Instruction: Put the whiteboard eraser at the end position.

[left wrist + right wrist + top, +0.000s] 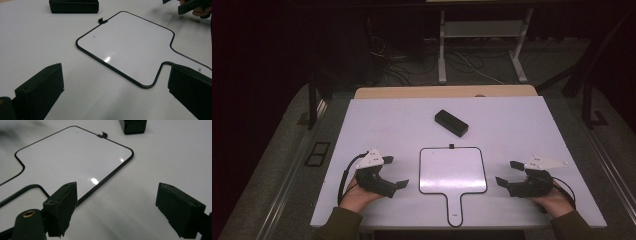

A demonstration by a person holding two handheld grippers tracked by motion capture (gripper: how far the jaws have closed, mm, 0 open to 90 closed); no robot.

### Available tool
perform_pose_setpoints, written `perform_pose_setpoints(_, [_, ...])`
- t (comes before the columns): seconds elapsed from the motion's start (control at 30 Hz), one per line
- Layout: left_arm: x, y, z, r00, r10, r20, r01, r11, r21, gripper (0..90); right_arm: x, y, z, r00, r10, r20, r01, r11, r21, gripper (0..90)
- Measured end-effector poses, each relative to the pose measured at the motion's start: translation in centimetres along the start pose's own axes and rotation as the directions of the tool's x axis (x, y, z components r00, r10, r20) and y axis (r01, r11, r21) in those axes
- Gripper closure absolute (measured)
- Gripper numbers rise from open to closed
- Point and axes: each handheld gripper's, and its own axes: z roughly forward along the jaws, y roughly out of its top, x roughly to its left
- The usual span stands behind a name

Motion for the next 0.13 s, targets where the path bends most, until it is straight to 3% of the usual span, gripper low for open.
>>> perform_pose_setpoints(0.13, [0.03, 0.00, 0.03, 1.0000, 0.004, 0.001, -0.004, 1.0000, 0.007, 0.0, 0.02, -0.08, 0.14, 1.0000, -0.006, 0.002, 0.006, 1.000, 0.009, 16.3])
